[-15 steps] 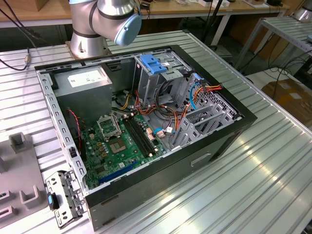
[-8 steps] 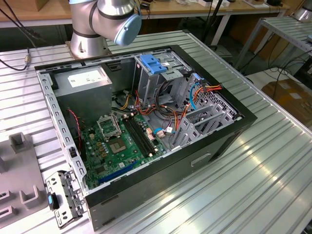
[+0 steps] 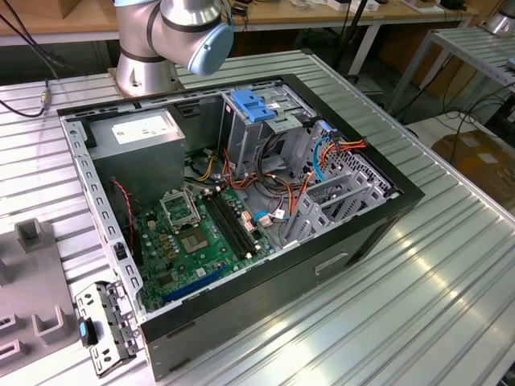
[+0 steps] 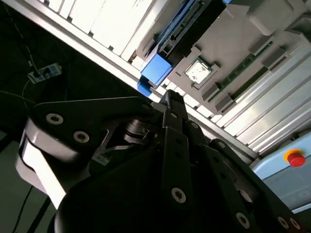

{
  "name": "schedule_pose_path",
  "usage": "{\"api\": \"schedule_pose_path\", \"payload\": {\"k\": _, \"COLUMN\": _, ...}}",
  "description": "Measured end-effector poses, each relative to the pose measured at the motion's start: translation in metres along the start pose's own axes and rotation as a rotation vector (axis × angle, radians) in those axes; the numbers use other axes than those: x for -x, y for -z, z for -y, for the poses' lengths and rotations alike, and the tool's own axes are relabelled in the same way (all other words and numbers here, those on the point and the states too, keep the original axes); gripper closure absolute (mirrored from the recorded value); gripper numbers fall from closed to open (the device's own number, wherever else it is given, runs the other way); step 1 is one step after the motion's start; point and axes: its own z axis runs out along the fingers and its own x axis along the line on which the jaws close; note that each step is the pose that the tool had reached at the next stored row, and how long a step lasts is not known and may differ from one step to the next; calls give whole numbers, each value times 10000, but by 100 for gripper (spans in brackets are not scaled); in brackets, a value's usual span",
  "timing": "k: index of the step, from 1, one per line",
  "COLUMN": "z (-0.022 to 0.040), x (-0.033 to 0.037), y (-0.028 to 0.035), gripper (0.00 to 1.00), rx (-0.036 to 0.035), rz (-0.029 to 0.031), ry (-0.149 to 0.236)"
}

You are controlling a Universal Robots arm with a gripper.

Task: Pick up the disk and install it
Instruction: 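Pick up the disk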

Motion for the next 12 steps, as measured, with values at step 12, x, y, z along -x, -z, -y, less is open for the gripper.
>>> {"api": "schedule_pose_path", "payload": {"k": 12, "z": 6, "x": 29, "y": -57, "gripper": 89, "rx": -193, "rz": 23, "ry": -916}}
